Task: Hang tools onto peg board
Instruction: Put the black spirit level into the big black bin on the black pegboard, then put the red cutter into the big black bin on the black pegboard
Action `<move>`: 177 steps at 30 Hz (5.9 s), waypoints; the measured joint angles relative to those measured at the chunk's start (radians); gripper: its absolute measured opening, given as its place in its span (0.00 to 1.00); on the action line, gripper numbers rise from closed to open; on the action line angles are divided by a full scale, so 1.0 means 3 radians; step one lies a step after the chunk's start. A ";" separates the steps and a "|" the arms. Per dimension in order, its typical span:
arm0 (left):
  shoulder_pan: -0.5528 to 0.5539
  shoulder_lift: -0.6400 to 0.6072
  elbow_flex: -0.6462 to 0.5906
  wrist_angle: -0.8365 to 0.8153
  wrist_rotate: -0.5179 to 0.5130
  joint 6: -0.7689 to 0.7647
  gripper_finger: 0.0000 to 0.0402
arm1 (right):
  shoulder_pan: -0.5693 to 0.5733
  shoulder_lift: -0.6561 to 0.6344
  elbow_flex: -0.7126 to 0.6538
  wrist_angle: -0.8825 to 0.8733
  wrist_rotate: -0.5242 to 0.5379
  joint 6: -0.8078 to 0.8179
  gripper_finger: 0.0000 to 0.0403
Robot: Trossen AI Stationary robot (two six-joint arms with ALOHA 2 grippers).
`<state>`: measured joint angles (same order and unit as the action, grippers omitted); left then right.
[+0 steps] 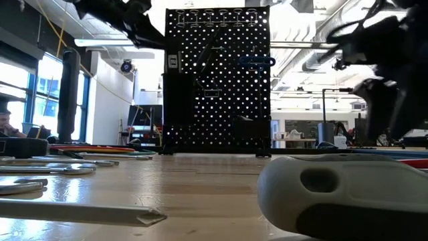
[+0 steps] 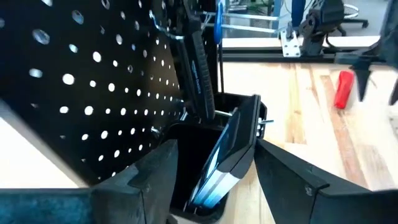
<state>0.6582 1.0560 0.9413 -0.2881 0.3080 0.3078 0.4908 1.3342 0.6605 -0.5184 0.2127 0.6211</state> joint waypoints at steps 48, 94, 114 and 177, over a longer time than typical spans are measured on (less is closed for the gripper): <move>-0.2741 -0.0264 0.0000 -0.0512 -0.1957 -0.0410 0.52 | 0.1023 -0.0135 -0.0647 -0.0266 0.0526 0.1655 0.30; -0.3573 0.1948 0.0192 0.1556 -0.3230 0.1448 0.52 | -0.0518 -0.0128 -0.0637 0.3293 0.0112 -0.0653 0.31; -0.3431 0.2442 0.0678 0.1279 -0.3910 0.1769 0.52 | -0.0701 -0.0126 -0.0635 0.3216 0.0092 -0.0264 0.31; -0.3534 0.2420 0.0795 -0.0191 -0.3053 0.0074 0.52 | -0.0597 0.0783 0.0432 0.2206 -0.0506 -0.1868 0.17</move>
<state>-0.4019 1.7821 1.1798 -0.3453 -0.6080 0.3300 0.3116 1.5692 0.7902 0.1436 0.0608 0.0607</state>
